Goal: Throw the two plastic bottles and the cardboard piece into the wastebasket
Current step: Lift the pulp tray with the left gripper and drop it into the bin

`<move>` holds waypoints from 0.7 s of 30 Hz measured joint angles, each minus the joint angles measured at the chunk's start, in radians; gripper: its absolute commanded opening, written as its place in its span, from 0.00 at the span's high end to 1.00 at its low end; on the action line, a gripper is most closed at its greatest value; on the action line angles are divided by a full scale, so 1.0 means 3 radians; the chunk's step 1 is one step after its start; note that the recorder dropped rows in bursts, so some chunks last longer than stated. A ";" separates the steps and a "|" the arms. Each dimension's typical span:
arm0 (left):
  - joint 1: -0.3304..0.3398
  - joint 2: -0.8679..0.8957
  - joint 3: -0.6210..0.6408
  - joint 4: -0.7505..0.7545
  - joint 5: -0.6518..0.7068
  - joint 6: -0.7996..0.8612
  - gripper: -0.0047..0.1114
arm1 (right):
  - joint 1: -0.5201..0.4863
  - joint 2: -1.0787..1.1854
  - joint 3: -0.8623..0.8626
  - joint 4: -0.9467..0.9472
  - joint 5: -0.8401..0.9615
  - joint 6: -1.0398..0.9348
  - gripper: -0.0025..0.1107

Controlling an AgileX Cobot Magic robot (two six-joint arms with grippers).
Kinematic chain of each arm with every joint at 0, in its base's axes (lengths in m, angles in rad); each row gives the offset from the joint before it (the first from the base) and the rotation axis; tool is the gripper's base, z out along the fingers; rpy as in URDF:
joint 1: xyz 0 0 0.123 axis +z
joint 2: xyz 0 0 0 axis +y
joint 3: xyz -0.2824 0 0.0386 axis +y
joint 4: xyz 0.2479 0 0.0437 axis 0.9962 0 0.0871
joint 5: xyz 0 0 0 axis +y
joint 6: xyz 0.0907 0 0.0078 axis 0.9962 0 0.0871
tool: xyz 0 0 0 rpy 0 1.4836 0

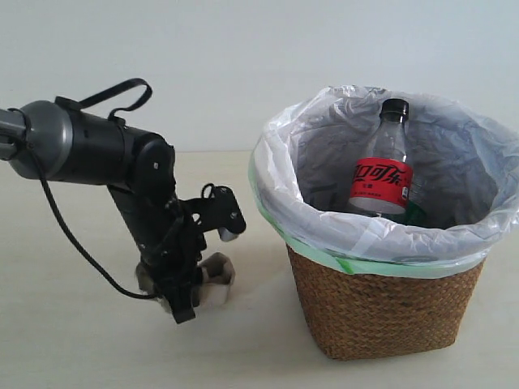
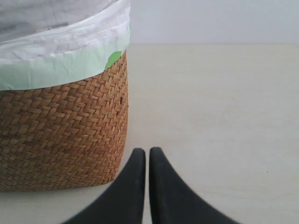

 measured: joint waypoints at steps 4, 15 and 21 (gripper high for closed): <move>0.0252 -0.0287 0.0000 0.0010 0.0152 -0.0307 0.93 | 0.0000 0.0000 0.0000 0.0000 0.0000 0.0000 0.98; 0.1552 -0.1474 0.0351 0.0116 0.0496 -0.1364 0.93 | 0.0000 0.0000 0.0000 0.0000 0.0000 0.0000 0.98; 0.2293 -0.1736 0.0381 0.0687 0.1171 -0.2053 0.93 | 0.0000 0.0000 0.0000 0.0000 0.0000 0.0000 0.98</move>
